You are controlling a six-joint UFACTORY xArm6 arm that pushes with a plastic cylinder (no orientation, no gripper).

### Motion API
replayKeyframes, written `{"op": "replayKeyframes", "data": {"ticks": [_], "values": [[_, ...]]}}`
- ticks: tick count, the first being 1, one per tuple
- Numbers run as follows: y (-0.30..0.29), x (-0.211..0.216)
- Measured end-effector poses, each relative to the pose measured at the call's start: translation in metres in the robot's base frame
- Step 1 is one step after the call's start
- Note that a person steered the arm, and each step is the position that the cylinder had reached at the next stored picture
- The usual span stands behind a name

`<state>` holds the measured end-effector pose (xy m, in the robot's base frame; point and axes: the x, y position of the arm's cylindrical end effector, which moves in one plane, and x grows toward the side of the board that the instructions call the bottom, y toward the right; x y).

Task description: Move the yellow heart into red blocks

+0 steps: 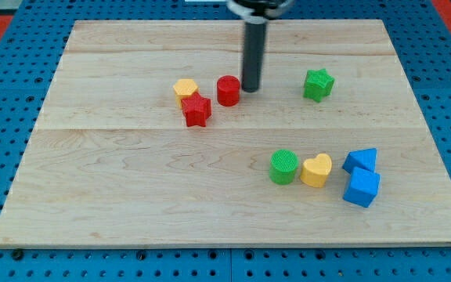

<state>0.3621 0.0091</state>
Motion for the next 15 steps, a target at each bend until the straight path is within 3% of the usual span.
{"op": "replayKeyframes", "data": {"ticks": [1,2,4,5,6,7,8,10,11,12,13,15], "values": [[0.007,0.029],[0.068,0.052],[0.139,0.106],[0.147,0.138],[0.141,0.138],[0.137,0.186],[0.126,0.19],[0.025,0.122],[0.087,0.133],[0.093,0.139],[0.144,0.123],[0.136,0.092]]}}
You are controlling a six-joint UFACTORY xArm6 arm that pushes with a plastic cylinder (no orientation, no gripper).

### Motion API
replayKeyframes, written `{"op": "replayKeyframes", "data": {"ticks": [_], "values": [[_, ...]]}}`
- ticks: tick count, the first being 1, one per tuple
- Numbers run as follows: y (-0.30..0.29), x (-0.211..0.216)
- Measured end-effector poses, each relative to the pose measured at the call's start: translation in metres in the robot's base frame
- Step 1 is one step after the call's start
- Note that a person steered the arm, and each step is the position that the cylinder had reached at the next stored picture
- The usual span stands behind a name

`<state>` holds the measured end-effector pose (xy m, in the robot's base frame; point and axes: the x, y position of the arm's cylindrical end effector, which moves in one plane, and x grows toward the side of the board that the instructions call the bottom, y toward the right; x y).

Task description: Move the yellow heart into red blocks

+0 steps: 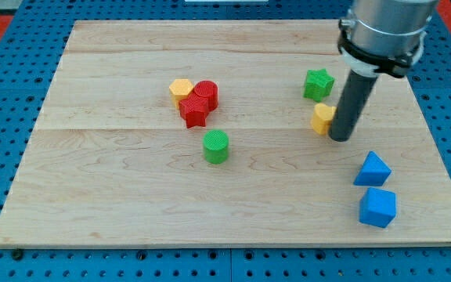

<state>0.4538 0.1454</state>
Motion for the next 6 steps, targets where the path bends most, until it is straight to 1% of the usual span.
{"op": "replayKeyframes", "data": {"ticks": [1,2,3,4,5,6], "values": [[0.004,-0.018],[0.067,-0.028],[0.008,-0.047],[-0.08,-0.049],[-0.132,-0.049],[-0.157,-0.049]]}}
